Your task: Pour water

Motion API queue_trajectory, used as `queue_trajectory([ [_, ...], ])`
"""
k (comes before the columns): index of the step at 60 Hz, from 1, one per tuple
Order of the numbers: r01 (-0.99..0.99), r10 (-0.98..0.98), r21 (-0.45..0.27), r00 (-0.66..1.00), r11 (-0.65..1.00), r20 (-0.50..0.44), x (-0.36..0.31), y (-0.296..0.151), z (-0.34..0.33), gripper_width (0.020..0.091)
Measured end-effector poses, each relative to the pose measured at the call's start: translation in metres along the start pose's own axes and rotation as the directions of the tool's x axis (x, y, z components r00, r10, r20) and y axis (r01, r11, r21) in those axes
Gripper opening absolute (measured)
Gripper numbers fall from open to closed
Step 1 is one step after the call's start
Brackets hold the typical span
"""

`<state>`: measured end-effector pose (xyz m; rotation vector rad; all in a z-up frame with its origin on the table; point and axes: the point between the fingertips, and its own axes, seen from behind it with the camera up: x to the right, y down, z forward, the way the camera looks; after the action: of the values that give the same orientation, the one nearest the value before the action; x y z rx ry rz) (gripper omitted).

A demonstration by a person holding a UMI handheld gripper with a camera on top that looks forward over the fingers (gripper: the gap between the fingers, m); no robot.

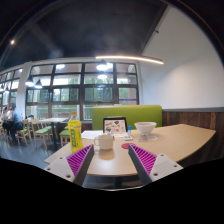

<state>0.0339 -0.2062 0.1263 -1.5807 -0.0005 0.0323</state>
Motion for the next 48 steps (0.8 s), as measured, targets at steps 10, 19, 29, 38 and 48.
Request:
queue_trajectory([
  [10,0.014,-0.013,-0.007,1.0,1.0,0.022,-0.008,0.003,-0.001,0.0807],
  [19,0.014,-0.013,-0.013,0.999,1.0,0.046,-0.021,0.008,0.004,0.0806],
  [29,-0.016,0.017,-0.009,0.992,1.0,0.128,-0.077,0.006,0.031,0.0811],
  [38,0.005,-0.008,0.018,0.981,1.0,0.193,-0.143,0.002,0.088,0.0816],
  [48,0.004,-0.005,0.008,0.991,1.0,0.136,-0.179,-0.001,0.157,0.0825],
])
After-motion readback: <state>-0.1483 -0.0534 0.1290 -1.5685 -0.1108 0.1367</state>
